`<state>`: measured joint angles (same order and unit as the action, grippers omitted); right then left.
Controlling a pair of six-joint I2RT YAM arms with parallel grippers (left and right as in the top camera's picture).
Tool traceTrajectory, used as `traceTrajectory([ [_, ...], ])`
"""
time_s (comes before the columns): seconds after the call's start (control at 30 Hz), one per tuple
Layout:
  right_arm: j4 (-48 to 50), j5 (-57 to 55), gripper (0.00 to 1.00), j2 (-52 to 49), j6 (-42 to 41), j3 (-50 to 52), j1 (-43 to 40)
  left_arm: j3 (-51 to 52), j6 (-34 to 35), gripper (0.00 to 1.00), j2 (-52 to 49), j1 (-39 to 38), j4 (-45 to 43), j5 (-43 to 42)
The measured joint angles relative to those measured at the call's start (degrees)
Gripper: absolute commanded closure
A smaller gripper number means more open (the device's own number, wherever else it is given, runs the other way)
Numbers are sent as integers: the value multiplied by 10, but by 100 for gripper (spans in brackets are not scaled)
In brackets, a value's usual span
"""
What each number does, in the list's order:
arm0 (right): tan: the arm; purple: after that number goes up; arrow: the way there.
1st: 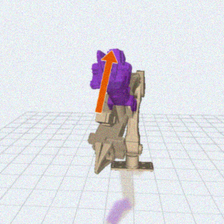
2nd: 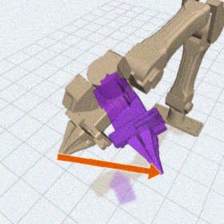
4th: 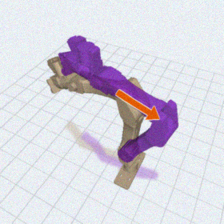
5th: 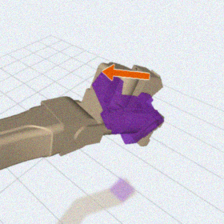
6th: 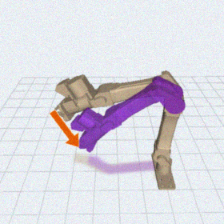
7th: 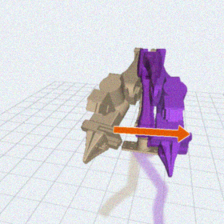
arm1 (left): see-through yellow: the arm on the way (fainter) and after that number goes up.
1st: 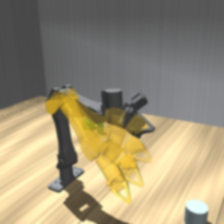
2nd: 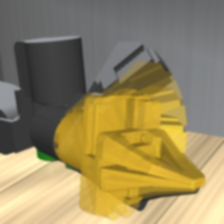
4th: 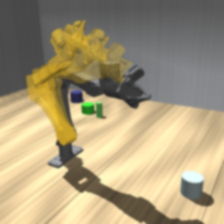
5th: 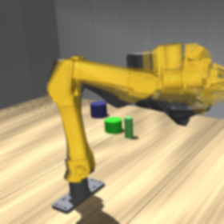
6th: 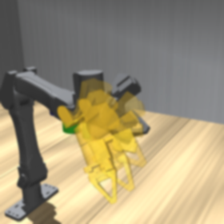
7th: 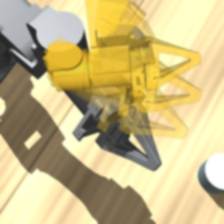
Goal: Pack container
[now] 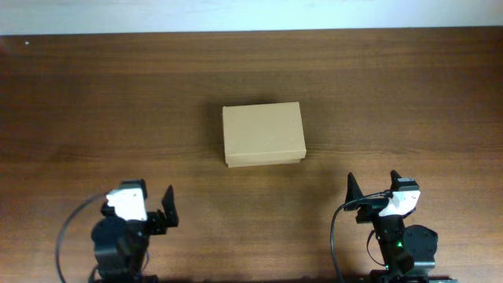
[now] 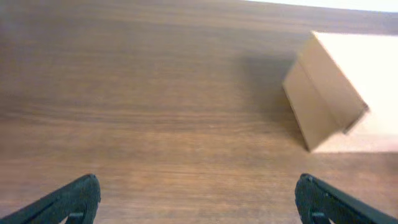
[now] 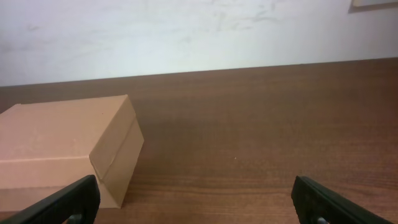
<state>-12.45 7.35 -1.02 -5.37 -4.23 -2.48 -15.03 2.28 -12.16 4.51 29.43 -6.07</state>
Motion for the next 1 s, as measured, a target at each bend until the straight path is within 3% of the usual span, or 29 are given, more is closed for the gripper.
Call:
traceTrajectory([
  [0.33,0,0,1,0,0,0,0,40,0,0,106,-18,-2,3],
  [1.0,0,0,1,0,0,0,0,58,0,0,112,-20,-2,9],
])
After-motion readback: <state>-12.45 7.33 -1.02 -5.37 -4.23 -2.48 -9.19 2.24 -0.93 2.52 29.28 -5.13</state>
